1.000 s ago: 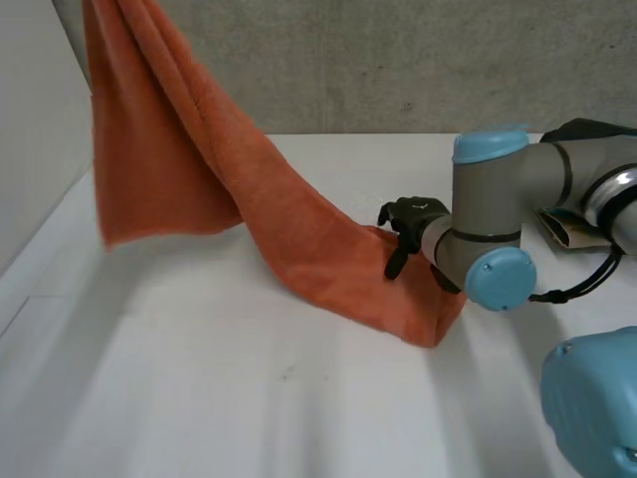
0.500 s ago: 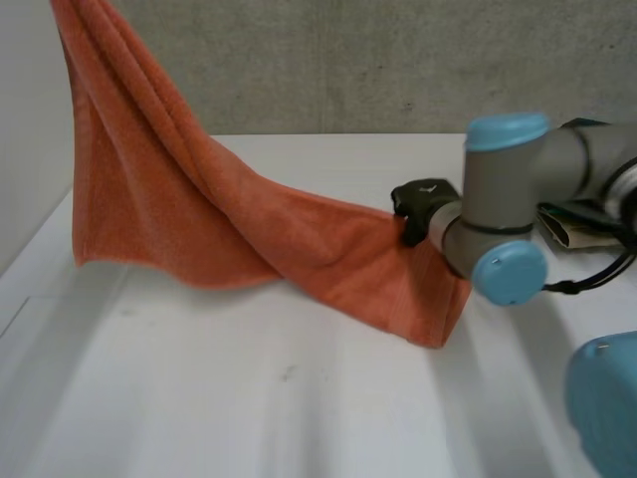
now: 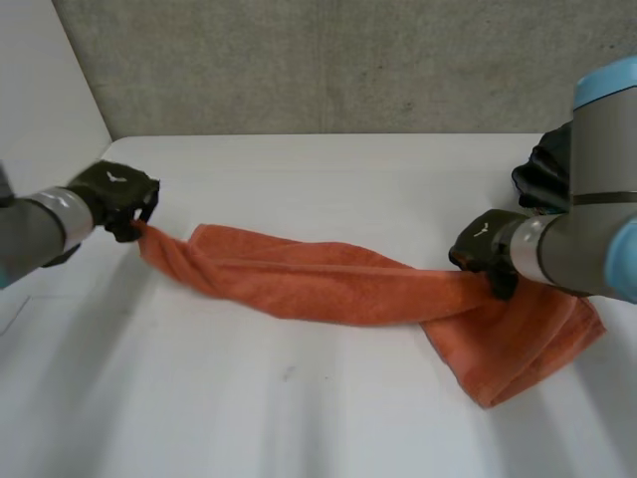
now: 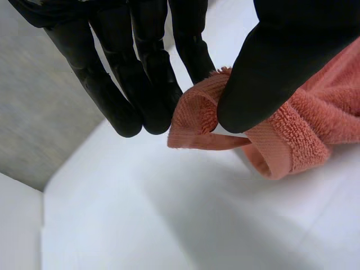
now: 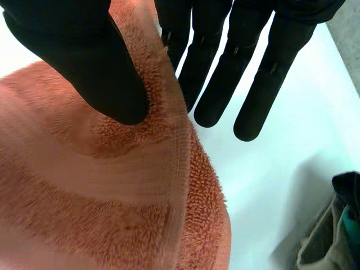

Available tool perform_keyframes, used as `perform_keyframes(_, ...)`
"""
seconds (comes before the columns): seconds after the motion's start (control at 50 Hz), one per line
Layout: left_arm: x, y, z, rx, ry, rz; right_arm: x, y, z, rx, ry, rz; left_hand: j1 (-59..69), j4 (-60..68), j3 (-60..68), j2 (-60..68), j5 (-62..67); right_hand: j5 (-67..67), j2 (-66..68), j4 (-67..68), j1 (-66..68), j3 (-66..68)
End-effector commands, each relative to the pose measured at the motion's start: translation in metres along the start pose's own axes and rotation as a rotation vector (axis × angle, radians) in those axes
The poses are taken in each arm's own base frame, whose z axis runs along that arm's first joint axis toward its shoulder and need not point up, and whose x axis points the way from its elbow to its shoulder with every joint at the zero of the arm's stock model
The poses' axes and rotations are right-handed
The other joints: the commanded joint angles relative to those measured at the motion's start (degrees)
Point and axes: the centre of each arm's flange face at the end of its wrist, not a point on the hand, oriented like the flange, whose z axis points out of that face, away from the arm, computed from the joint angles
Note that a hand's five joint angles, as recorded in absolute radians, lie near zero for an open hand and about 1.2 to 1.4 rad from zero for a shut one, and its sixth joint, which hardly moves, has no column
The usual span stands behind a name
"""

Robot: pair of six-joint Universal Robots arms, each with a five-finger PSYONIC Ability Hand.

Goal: Fold the laundry.

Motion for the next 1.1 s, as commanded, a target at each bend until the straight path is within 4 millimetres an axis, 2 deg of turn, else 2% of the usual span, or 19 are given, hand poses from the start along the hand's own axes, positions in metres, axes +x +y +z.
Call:
perform_keyframes(0.02,-0.001,-0.019,0.032,0.039,-0.076,0.019,0.015,-0.015,0.038,0.074,0.143,-0.04,14.9,11.4,11.8,11.3,13.9,14.3,13.0,11.7,16.8,12.2)
perform_keyframes(0.08,-0.019,-0.049,0.04,0.141,-0.174,0.032,0.048,-0.04,0.047,0.2,0.357,-0.044,14.9,11.4,11.8,11.3,13.9,14.3,13.0,11.7,16.8,12.2)
perform_keyframes(0.1,-0.035,-0.071,0.039,0.226,-0.249,0.025,0.07,-0.056,0.044,0.293,0.489,-0.033,14.9,11.4,11.8,11.3,13.9,14.3,13.0,11.7,16.8,12.2)
perform_keyframes(0.14,-0.052,-0.096,0.033,0.332,-0.33,0.006,0.092,-0.074,0.037,0.402,0.625,-0.018,14.9,11.4,11.8,11.3,13.9,14.3,13.0,11.7,16.8,12.2)
perform_keyframes(0.16,-0.071,-0.124,0.022,0.453,-0.413,-0.024,0.112,-0.091,0.026,0.516,0.747,-0.002,14.9,11.4,11.8,11.3,13.9,14.3,13.0,11.7,16.8,12.2)
perform_keyframes(0.24,-0.106,-0.176,-0.011,0.734,-0.567,-0.109,0.148,-0.126,-0.01,0.817,0.991,0.013,14.9,11.4,11.8,11.3,13.9,14.3,13.0,11.7,16.8,12.2)
perform_keyframes(0.34,-0.115,-0.197,-0.031,0.873,-0.62,-0.155,0.145,-0.136,-0.017,0.934,0.99,-0.012,14.9,11.4,11.8,11.3,13.9,14.3,13.0,11.7,16.8,12.2)
perform_keyframes(0.46,-0.099,-0.172,-0.015,0.78,-0.545,-0.139,0.121,-0.125,0.002,0.834,0.846,0.0,14.9,11.4,11.8,11.3,13.9,14.3,13.0,11.7,16.8,12.2)
perform_keyframes(0.54,-0.09,-0.134,0.006,0.658,-0.501,-0.132,0.105,-0.109,0.023,0.74,0.755,0.017,14.9,11.4,11.8,11.3,13.9,14.3,13.0,11.7,16.8,12.2)
perform_keyframes(0.62,-0.073,-0.087,0.026,0.509,-0.447,-0.135,0.075,-0.084,0.053,0.622,0.624,0.025,14.9,11.4,11.8,11.3,13.9,14.3,13.0,11.7,16.8,12.2)
perform_keyframes(0.64,-0.062,-0.065,0.034,0.439,-0.417,-0.14,0.059,-0.071,0.066,0.561,0.555,0.031,14.9,11.4,11.8,11.3,13.9,14.3,13.0,11.7,16.8,12.2)
perform_keyframes(0.7,-0.043,-0.033,0.043,0.34,-0.362,-0.14,0.029,-0.047,0.086,0.463,0.447,0.04,14.9,11.4,11.8,11.3,13.9,14.3,13.0,11.7,16.8,12.2)
perform_keyframes(0.72,-0.031,-0.013,0.047,0.28,-0.325,-0.137,0.01,-0.032,0.097,0.404,0.38,0.044,14.9,11.4,11.8,11.3,13.9,14.3,13.0,11.7,16.8,12.2)
perform_keyframes(0.82,-0.008,0.033,0.051,0.134,-0.248,-0.122,-0.031,0.0,0.111,0.279,0.25,0.053,14.9,11.4,11.8,11.3,13.9,14.3,13.0,11.7,16.8,12.2)
perform_keyframes(0.9,0.007,0.051,0.045,0.036,-0.187,-0.097,-0.035,0.011,0.106,0.233,0.242,0.07,14.9,11.4,11.8,11.3,13.9,14.3,13.0,11.7,16.8,12.2)
perform_keyframes(0.98,0.01,0.049,0.035,-0.007,-0.159,-0.072,-0.033,0.01,0.091,0.221,0.259,0.107,14.9,11.4,11.8,11.3,13.9,14.3,13.0,11.7,16.8,12.2)
perform_keyframes(1.02,0.009,0.046,0.032,-0.008,-0.154,-0.068,-0.032,0.008,0.086,0.22,0.269,0.12,4.9,1.4,1.7,1.3,3.8,11.3,9.9,8.6,13.8,9.2)
perform_keyframes(1.06,0.007,0.04,0.027,-0.004,-0.148,-0.067,-0.029,0.008,0.078,0.217,0.282,0.14,-11.7,-15.2,-14.9,-15.3,-12.8,-5.5,-6.8,-8.1,-3.0,-7.6)
perform_keyframes(1.1,0.007,0.035,0.023,0.001,-0.148,-0.07,-0.027,0.007,0.072,0.215,0.296,0.155,-19.3,-22.8,-22.5,-22.9,-20.4,-9.6,-10.9,-12.2,-7.1,-11.7)
